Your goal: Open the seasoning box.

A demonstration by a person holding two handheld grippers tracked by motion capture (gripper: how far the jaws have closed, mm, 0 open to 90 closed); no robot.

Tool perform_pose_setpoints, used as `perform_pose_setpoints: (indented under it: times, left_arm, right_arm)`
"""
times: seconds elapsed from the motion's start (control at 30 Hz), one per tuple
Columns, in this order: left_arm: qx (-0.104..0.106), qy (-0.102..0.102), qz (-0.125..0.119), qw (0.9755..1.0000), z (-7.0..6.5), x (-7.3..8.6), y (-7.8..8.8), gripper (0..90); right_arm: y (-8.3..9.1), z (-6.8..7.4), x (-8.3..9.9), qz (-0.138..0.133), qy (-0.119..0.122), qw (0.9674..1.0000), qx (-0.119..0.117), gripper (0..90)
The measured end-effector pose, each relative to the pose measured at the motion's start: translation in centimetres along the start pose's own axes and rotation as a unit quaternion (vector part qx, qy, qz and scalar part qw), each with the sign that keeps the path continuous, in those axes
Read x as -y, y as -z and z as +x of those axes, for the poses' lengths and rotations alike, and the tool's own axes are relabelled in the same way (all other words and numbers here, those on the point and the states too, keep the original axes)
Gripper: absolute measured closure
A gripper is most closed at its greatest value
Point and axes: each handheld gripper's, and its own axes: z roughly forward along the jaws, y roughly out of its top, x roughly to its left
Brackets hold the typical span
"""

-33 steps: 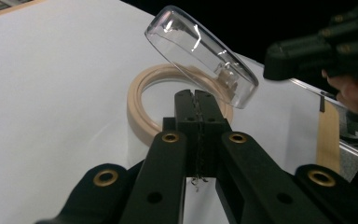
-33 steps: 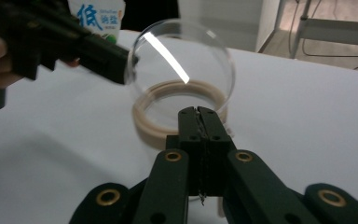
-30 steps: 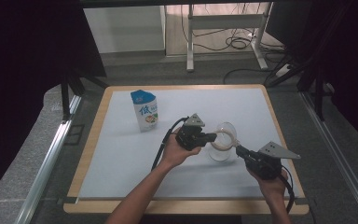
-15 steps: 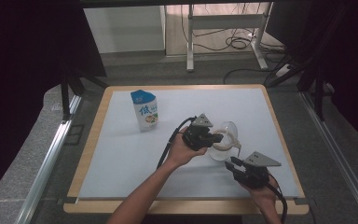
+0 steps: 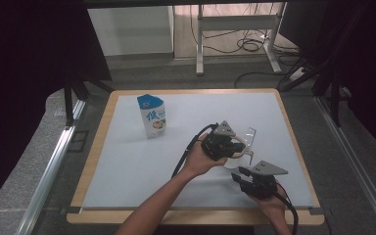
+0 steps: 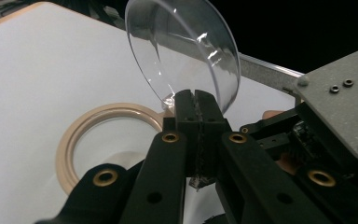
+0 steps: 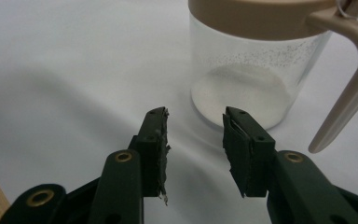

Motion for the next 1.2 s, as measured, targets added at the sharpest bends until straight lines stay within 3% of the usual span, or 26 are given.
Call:
perform_pose_setpoints:
  times: [0.2,0.37,0.6,0.8,0.97,1.03,1.2]
  left_arm:
    - [0.007,0.005,0.002,1.0,0.0,-0.1,-0.4,90.0]
    - [0.0,-0.005,0.004,1.0,-0.3,-0.2,-0.4,90.0]
    - [-0.012,0.009,-0.013,0.9998,0.7,1.0,1.8,87.3]
    - [-0.01,0.018,-0.023,0.9995,1.4,2.8,3.9,75.1]
    - [-0.045,0.034,-0.021,0.9982,2.3,5.7,6.2,55.9]
    - [-0.047,0.041,-0.017,0.9979,2.8,6.6,6.7,47.8]
    - [-0.071,0.045,-0.015,0.9964,3.4,8.6,8.1,38.0]
  right_arm:
    - [0.1,-0.1,0.0,-0.002,-0.003,1.0,0.001,60.3]
    - [0.1,-0.2,0.0,-0.001,-0.004,1.0,0.002,60.3]
    - [-0.2,0.0,0.1,0.002,-0.003,1.0,-0.002,58.7]
    - [-0.3,0.2,0.0,0.0,-0.004,1.0,-0.004,57.8]
    - [-0.6,0.5,-0.1,-0.003,0.0,0.9999,-0.01,56.4]
    - [-0.6,0.5,-0.2,-0.002,0.002,0.9999,-0.01,56.4]
    - [-0.8,0.9,-0.3,-0.001,0.006,0.9999,-0.01,55.6]
